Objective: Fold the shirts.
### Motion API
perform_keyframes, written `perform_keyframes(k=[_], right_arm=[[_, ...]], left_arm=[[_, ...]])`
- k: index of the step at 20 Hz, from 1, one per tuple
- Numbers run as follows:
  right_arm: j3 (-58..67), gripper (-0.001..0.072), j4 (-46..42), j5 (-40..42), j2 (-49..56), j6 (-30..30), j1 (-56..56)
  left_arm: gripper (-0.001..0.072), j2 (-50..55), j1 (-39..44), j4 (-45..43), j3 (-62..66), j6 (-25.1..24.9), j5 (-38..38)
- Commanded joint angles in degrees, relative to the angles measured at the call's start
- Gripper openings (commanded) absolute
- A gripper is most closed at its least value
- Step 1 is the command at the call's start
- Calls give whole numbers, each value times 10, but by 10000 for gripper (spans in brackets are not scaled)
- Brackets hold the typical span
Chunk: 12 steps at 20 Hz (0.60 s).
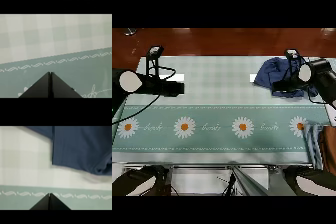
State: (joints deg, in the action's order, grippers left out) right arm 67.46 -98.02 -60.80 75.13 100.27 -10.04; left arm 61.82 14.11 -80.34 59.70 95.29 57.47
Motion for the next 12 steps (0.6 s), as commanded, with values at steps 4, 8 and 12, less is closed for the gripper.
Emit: perform_keyframes(k=[4,8,12], right_arm=[[0,21,-1,126,0,0,-1],[0,633,-98,242,7,29,3],[23,632,-174,289,57,174,94]], left_arm=[[19,1,-1,-1,0,0,-12],[707,10,-2,-41,0,0,-95],[706,22,-2,-63,0,0,-162]])
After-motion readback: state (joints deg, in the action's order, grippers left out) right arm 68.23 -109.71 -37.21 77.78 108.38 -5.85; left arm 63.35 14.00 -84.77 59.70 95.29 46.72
